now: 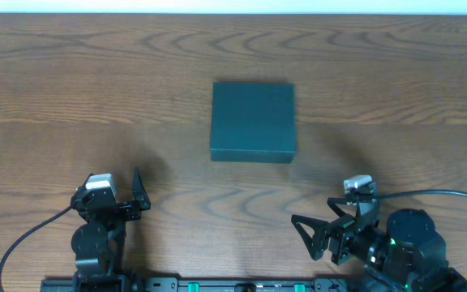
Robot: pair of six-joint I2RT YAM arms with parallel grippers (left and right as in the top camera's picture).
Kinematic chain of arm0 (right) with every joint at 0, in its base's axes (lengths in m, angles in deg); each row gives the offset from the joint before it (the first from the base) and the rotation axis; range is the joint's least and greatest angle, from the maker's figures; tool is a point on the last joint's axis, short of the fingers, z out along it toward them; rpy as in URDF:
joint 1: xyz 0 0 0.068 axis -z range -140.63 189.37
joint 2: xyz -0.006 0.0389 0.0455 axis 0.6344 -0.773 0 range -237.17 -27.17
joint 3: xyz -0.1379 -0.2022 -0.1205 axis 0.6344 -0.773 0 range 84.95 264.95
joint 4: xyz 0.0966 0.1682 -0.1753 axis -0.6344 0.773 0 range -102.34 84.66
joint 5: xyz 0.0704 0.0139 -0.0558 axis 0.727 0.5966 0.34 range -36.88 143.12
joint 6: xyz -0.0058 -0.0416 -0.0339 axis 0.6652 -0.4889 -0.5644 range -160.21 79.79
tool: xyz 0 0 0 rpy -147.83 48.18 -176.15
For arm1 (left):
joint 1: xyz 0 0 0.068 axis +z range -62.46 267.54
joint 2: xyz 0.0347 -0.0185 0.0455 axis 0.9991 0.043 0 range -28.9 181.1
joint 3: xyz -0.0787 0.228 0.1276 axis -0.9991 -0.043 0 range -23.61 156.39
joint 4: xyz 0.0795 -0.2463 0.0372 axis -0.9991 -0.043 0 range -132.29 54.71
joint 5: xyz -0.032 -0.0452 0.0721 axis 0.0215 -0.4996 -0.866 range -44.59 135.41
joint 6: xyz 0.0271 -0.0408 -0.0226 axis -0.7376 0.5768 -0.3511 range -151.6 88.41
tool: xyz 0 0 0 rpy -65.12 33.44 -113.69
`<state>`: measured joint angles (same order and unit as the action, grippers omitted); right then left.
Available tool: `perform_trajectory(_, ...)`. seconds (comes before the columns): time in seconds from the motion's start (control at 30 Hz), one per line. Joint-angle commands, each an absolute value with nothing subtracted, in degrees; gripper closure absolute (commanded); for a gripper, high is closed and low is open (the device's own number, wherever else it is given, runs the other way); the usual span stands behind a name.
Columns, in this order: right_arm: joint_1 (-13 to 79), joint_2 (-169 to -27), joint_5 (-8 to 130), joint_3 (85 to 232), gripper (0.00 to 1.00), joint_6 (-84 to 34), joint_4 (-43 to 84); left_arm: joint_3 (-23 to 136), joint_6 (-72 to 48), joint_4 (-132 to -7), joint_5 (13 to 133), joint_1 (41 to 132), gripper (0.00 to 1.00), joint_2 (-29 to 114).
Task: Pack container
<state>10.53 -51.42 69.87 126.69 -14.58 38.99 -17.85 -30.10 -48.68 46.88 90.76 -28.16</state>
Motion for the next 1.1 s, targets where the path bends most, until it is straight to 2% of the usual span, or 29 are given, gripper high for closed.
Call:
perform_trajectory(0.0,10.05,-51.35,70.07,127.17,0.01,-14.97,38.95,-19.56,-30.32,-48.79,46.47,90.85,0.05,-28.69)
perform_trajectory(0.13,10.05,-51.35,65.70,127.17,0.01,-16.99,38.99,-19.56,-30.32,-48.79,46.47,90.85,0.05,-28.69)
perform_trajectory(0.33,10.14,-48.01,61.63,124.44,0.01,-32.92,40.32,-19.56,-30.32,-48.79,46.47,90.85,0.05,-28.69)
perform_trajectory(0.43,10.14,-43.79,60.95,119.98,0.01,-36.90,38.38,-19.56,-30.32,-48.79,46.47,90.85,0.05,-28.69)
perform_trajectory(0.77,10.14,-29.91,58.48,101.33,0.01,-37.49,29.42,-19.56,-30.32,-48.79,46.47,90.85,0.05,-28.69)
perform_trajectory(1.07,10.05,-27.44,58.22,93.84,0.01,-37.31,24.43,-19.56,-30.32,-48.79,46.47,90.85,0.05,-28.69)
